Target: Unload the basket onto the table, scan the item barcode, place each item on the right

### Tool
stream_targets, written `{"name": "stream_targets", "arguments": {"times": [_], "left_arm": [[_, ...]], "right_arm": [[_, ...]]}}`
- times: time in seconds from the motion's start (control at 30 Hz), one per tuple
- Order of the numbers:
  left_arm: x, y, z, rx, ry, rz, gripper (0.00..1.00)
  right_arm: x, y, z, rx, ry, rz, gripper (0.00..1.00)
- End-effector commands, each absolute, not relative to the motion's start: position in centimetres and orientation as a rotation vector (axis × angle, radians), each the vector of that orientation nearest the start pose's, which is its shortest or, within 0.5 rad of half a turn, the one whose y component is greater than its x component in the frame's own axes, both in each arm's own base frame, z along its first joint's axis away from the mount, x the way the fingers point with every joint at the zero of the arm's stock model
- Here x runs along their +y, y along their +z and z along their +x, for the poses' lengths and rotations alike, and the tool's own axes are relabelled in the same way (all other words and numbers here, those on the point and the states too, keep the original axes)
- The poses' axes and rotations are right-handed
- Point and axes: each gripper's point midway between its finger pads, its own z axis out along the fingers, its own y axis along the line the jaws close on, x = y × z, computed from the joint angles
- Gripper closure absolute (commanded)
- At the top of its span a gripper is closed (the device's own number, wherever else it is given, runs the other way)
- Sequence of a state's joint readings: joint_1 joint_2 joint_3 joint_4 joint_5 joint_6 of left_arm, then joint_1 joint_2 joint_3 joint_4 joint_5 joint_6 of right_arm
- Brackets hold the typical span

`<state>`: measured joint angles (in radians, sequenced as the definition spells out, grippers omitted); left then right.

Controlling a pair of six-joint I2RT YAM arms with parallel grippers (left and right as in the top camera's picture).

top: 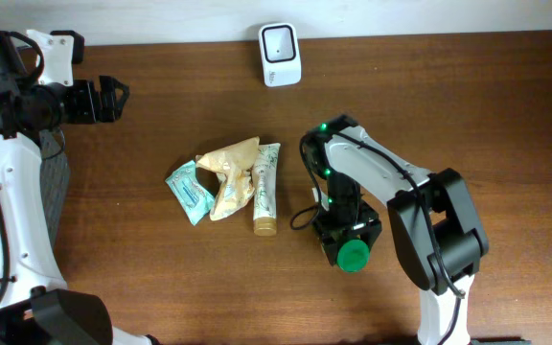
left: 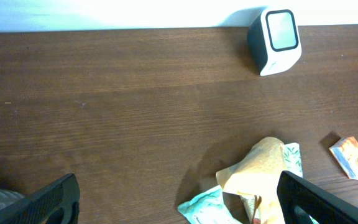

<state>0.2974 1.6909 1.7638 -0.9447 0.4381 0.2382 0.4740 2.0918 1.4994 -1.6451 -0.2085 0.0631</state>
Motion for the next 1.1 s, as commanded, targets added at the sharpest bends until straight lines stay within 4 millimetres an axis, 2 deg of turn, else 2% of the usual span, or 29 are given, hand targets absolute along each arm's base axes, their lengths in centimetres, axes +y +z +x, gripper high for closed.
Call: {"name": "stream_targets", "arguments": {"times": [0.0, 0.17, 0.2, 0.23, 0.3, 0.37, 0.4, 0.43, 0.47, 0.53, 0.6, 0.67, 0.73, 0.83, 0.9, 1.07], "left_arm": [[5.8, 28.1, 44.3, 2.341, -0.291, 0.116, 0.01], [5.8, 28.1, 44.3, 2.341, -0.290, 0.116, 0.01], [5.8, 28.1, 44.3, 2.341, -0.291, 0.116, 0.01], [5.8, 28.1, 44.3, 2.341, -0.290, 0.116, 0.01], [5.8, 28.1, 44.3, 2.341, -0.291, 0.116, 0.01], [5.8, 28.1, 44.3, 2.341, -0.291, 0.116, 0.01], [5.8, 28.1, 44.3, 2.341, -0.290, 0.116, 0.01], [5.8, 28.1, 44.3, 2.341, -0.291, 0.116, 0.01], [5.8, 28.1, 44.3, 2.341, -0.290, 0.116, 0.01], [5.8, 28.1, 44.3, 2.341, -0.290, 0.116, 0.01], [5.8, 28.1, 44.3, 2.341, -0.290, 0.116, 0.01], [5.8, 28.1, 44.3, 2.341, -0.291, 0.116, 0.01], [5.8, 28.1, 44.3, 2.341, -0.291, 0.116, 0.01], [5.8, 28.1, 44.3, 2.341, -0.291, 0.116, 0.01], [5.8, 28.1, 44.3, 2.341, -0.290, 0.116, 0.01], [5.8, 28.1, 44.3, 2.341, -0.290, 0.116, 0.01]], "right_arm": [[14.0, 5.7, 19.7, -2.435, -0.025, 0.432, 0.29], [14.7, 4.6, 21.1, -2.509, -0.054, 0.450, 0.21], [14.8, 4.4, 21.5, -2.529, -0.056, 0.432, 0.14], [14.9, 4.3, 22.0, -2.551, -0.060, 0.412, 0.13], [15.8, 5.5, 24.4, -2.639, -0.086, 0.396, 0.10], [16.4, 9.1, 28.1, -2.800, -0.062, 0.371, 0.09], [17.1, 14.6, 30.4, -2.957, -0.108, 0.408, 0.09], [16.7, 19.3, 30.5, -3.080, -0.132, 0.410, 0.09], [15.5, 21.8, 29.8, -3.158, -0.102, 0.356, 0.09], [13.8, 24.8, 28.2, -3.243, -0.070, 0.246, 0.09], [13.2, 25.8, 26.9, -3.274, -0.092, 0.207, 0.09], [12.4, 24.8, 25.2, -3.235, -0.068, 0.175, 0.09], [12.6, 21.0, 23.2, -3.103, -0.048, 0.254, 0.09], [14.7, 15.2, 22.0, -3.022, -0.071, 0.466, 0.08], [15.0, 11.4, 21.5, -3.003, -0.067, 0.488, 0.06], [15.4, 6.9, 20.6, -2.969, -0.142, 0.577, 0.00]]}}
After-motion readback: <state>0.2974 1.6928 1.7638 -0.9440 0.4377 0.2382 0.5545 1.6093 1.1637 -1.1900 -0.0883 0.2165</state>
